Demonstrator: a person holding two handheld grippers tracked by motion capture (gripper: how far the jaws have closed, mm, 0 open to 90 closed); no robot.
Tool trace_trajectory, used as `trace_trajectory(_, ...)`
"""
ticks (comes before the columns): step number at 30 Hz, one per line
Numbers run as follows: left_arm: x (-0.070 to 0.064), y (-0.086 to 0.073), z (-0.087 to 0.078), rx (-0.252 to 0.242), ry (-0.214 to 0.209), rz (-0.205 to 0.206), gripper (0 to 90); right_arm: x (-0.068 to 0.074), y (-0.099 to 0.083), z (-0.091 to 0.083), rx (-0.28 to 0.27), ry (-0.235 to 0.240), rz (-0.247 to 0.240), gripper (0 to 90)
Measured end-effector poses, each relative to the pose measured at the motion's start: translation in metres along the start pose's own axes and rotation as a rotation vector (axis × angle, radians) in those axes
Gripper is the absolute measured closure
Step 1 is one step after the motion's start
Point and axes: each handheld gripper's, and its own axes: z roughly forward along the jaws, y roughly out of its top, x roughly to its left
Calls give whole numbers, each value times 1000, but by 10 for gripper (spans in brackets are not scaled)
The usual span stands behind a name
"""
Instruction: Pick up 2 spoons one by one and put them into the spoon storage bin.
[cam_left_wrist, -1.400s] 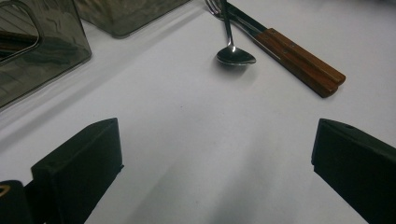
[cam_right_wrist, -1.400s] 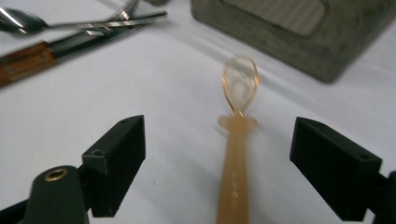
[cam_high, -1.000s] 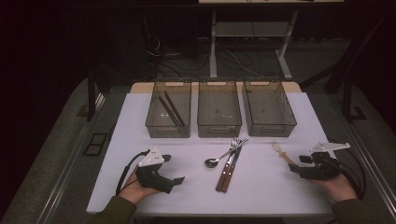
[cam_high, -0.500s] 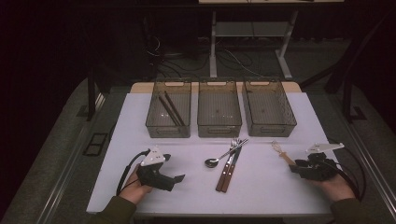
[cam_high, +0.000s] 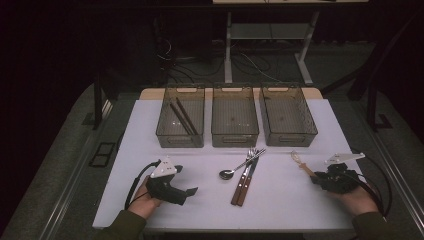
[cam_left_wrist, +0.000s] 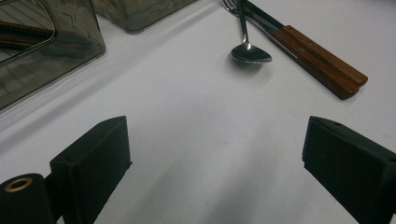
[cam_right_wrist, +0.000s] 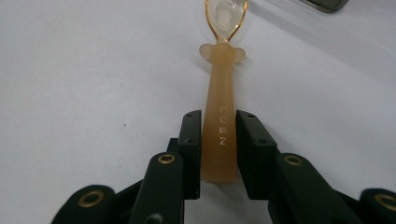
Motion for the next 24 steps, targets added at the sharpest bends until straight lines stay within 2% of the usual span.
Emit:
trace_trajectory(16,1,0,0,3,7,-3,63,0,1,0,-2,0,13,730)
trace_trajectory(20,1,0,0,3,6,-3,63,0,2,0,-15,-4,7,731)
trace_trajectory(24,1,0,0,2,5,-6,64,1,5,-3,-43,17,16,731)
